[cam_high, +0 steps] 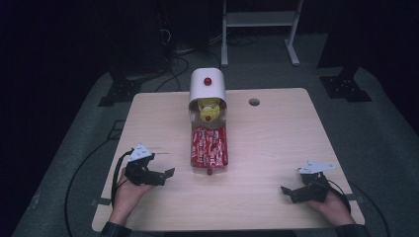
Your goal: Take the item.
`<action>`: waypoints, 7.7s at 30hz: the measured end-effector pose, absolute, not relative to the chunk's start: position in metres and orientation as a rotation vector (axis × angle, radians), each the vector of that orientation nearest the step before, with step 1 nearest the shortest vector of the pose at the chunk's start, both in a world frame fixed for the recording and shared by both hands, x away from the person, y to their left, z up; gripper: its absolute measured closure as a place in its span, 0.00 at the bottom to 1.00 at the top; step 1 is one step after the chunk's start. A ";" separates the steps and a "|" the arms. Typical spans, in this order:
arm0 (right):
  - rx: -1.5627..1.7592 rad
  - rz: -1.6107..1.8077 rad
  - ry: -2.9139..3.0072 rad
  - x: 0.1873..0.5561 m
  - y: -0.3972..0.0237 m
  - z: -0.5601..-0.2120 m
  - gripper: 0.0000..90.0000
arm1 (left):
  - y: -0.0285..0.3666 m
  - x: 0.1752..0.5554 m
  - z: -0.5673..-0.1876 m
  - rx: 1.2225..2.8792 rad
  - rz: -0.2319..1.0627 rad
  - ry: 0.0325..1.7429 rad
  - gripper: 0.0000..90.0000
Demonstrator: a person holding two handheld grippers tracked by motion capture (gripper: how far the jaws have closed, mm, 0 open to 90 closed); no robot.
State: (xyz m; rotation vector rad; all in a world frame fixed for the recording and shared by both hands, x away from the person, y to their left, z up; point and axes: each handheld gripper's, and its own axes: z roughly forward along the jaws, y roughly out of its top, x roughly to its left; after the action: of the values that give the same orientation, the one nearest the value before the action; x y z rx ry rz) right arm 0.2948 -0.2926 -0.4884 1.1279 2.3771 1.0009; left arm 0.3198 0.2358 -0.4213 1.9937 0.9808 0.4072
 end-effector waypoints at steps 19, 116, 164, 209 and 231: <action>1.128 1.001 2.377 0.295 -0.293 -0.488 0.00 | 0.215 0.334 -0.406 1.982 0.400 0.941 0.00; 1.129 1.002 2.376 0.294 -0.292 -0.488 0.00 | 0.108 0.407 -0.415 2.160 0.329 0.901 0.49; 1.124 1.002 2.376 0.294 -0.293 -0.489 0.00 | 0.114 0.386 -0.376 2.086 0.253 0.823 0.93; 1.126 1.004 2.379 0.294 -0.292 -0.488 0.00 | 0.201 0.393 -0.368 1.985 0.273 0.993 0.92; 1.125 1.003 2.379 0.294 -0.293 -0.488 0.00 | 0.226 0.411 -0.398 1.996 0.273 1.132 0.92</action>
State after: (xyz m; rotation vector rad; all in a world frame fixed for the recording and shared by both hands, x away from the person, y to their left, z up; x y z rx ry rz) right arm 0.2936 -0.2925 -0.4884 1.1250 2.3793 1.0032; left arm 0.4107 0.2259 -0.3980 1.9961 1.1322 0.2729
